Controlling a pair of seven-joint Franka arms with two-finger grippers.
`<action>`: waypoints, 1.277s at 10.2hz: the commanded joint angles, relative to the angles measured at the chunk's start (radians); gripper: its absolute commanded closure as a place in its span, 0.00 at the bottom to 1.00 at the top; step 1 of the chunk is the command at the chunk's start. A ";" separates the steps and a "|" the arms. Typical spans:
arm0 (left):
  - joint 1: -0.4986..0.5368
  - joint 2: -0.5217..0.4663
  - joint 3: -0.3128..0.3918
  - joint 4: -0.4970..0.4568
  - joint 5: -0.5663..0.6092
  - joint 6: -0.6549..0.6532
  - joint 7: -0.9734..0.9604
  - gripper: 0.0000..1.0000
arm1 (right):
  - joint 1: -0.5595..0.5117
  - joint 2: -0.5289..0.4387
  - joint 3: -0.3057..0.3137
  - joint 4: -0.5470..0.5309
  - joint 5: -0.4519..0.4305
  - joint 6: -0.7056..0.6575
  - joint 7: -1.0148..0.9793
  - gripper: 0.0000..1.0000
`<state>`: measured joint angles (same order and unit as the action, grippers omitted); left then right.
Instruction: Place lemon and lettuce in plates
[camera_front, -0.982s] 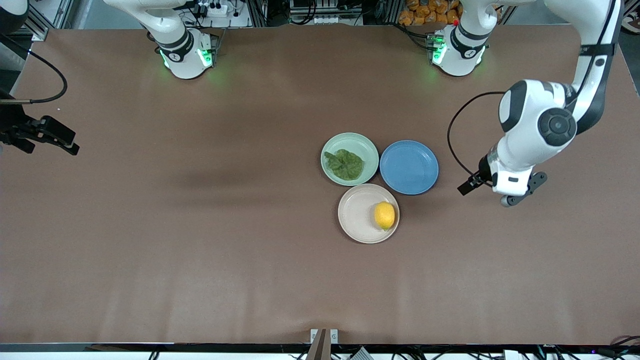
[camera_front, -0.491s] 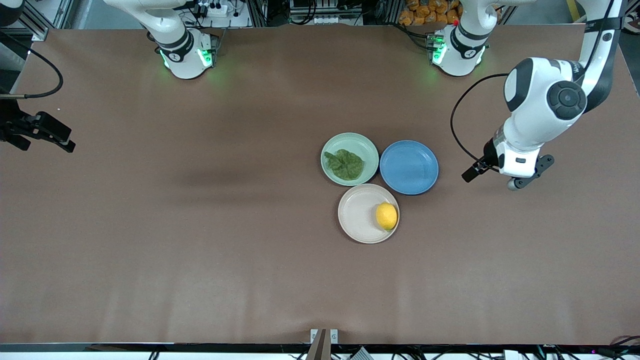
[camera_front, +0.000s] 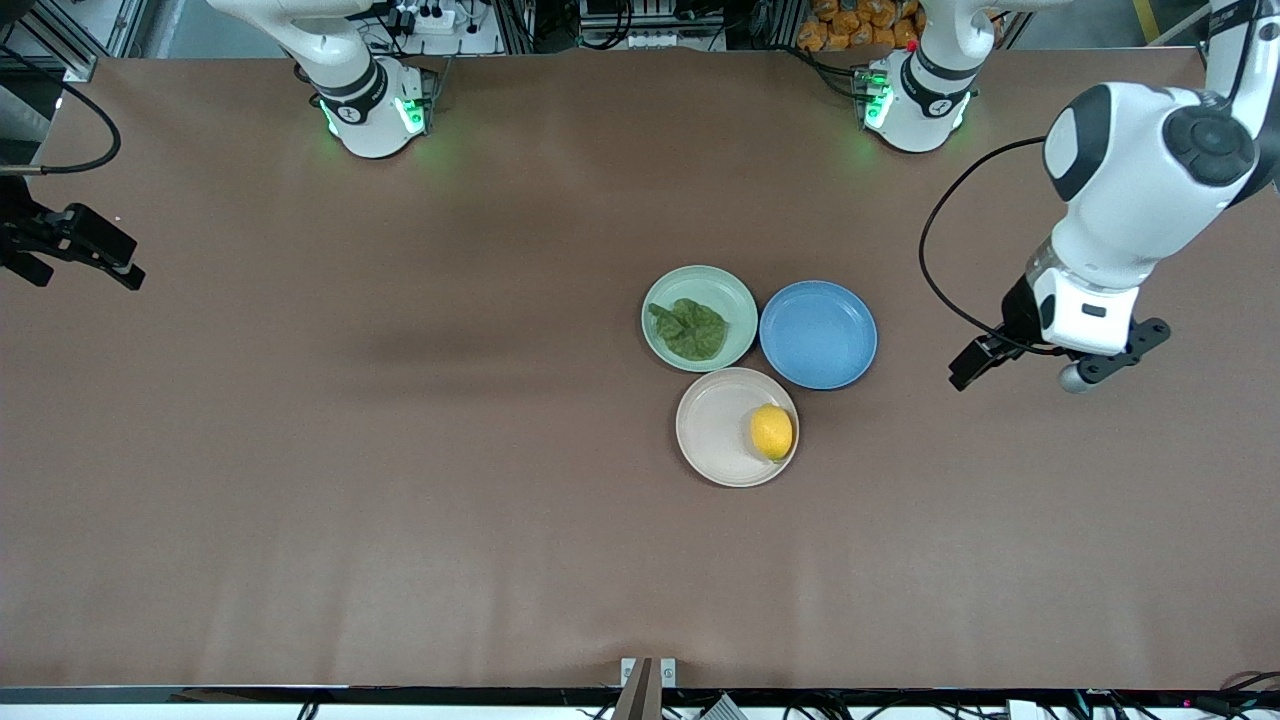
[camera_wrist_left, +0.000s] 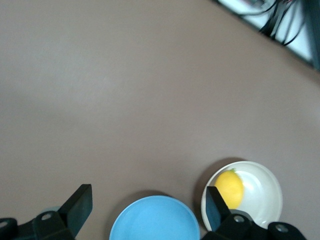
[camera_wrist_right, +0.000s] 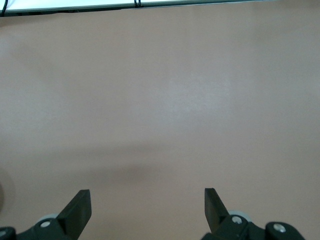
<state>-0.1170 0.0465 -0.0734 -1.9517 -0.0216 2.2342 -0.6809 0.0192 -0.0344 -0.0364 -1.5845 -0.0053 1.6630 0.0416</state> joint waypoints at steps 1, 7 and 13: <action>0.002 0.019 0.001 0.173 -0.012 -0.172 0.041 0.00 | 0.022 -0.029 -0.019 -0.032 -0.016 -0.003 -0.012 0.00; 0.050 -0.036 0.001 0.341 0.052 -0.479 0.397 0.00 | 0.021 -0.022 -0.020 -0.038 -0.016 -0.006 -0.012 0.00; 0.048 -0.034 0.003 0.496 0.048 -0.777 0.492 0.00 | 0.021 -0.024 -0.020 -0.038 -0.016 -0.006 -0.012 0.00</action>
<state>-0.0690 0.0056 -0.0673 -1.4835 0.0084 1.5059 -0.2246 0.0261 -0.0348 -0.0478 -1.6010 -0.0070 1.6569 0.0387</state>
